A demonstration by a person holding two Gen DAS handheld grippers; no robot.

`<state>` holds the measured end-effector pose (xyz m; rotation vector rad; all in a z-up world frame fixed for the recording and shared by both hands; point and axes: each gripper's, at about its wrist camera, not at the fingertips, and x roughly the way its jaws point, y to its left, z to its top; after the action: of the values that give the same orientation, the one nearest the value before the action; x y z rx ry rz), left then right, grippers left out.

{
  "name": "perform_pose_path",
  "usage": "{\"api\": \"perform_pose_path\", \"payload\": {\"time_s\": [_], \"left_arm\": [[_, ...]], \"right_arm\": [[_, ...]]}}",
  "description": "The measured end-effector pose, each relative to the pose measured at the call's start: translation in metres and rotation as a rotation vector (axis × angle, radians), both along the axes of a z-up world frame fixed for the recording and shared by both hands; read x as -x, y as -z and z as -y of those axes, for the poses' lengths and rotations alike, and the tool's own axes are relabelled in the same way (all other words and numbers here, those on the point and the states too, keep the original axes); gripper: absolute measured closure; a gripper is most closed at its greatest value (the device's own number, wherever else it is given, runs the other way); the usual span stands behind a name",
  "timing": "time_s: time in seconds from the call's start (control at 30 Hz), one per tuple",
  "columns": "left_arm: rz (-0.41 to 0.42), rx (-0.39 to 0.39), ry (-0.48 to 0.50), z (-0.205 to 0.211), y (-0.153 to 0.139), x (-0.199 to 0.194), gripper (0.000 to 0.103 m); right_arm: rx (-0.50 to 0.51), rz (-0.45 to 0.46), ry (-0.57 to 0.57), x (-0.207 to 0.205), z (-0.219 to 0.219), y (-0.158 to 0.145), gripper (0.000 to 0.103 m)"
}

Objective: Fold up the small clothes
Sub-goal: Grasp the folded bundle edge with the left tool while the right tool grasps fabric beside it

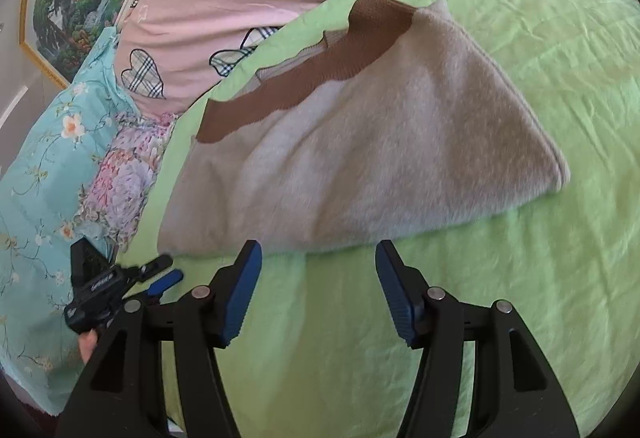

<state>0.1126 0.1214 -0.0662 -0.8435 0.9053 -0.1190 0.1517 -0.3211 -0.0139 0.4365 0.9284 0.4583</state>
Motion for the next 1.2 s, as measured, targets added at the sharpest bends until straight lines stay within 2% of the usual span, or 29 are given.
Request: {"api": "perform_pose_path", "payload": {"time_s": [0.27, 0.33, 0.4, 0.5, 0.6, 0.7, 0.77, 0.87, 0.97, 1.03, 1.13, 1.2], "left_arm": [[0.044, 0.045, -0.127, -0.029, 0.010, -0.034, 0.054], [0.050, 0.006, -0.148, -0.033, 0.007, -0.043, 0.063], [0.055, -0.030, -0.144, -0.034, 0.005, -0.054, 0.080], [0.071, -0.087, -0.118, -0.029, -0.007, -0.061, 0.086], [0.136, -0.192, -0.059, -0.009, -0.038, -0.061, 0.088], [0.220, -0.255, 0.026, 0.020, -0.071, -0.062, 0.094], [0.279, -0.306, 0.104, 0.051, -0.093, -0.063, 0.095], [0.332, -0.358, 0.225, 0.102, -0.109, -0.067, 0.096], [0.337, -0.378, 0.334, 0.147, -0.102, -0.077, 0.097], [0.310, -0.382, 0.398, 0.174, -0.086, -0.085, 0.097], [0.276, -0.377, 0.447, 0.193, -0.068, -0.089, 0.097], [0.266, -0.370, 0.458, 0.198, -0.062, -0.089, 0.097]], "right_arm": [[-0.015, 0.007, -0.016, 0.000, -0.003, -0.004, 0.042], [-0.019, 0.008, -0.020, -0.002, -0.003, -0.005, 0.042], [-0.024, 0.010, -0.024, -0.005, -0.003, -0.005, 0.042], [-0.027, 0.018, -0.032, -0.012, -0.004, -0.008, 0.042], [-0.039, 0.033, -0.032, -0.020, -0.001, -0.016, 0.042], [-0.024, 0.060, -0.032, -0.029, 0.005, -0.025, 0.042], [-0.030, 0.066, -0.030, -0.038, 0.011, -0.030, 0.042], [-0.072, 0.048, -0.034, -0.057, 0.023, -0.032, 0.042], [-0.114, 0.008, -0.041, -0.076, 0.031, -0.031, 0.041], [-0.177, -0.034, -0.090, -0.094, 0.031, -0.028, 0.035], [-0.299, -0.096, -0.134, -0.119, 0.027, -0.019, 0.030], [-0.323, -0.144, -0.174, -0.136, 0.017, -0.012, 0.027]]}}
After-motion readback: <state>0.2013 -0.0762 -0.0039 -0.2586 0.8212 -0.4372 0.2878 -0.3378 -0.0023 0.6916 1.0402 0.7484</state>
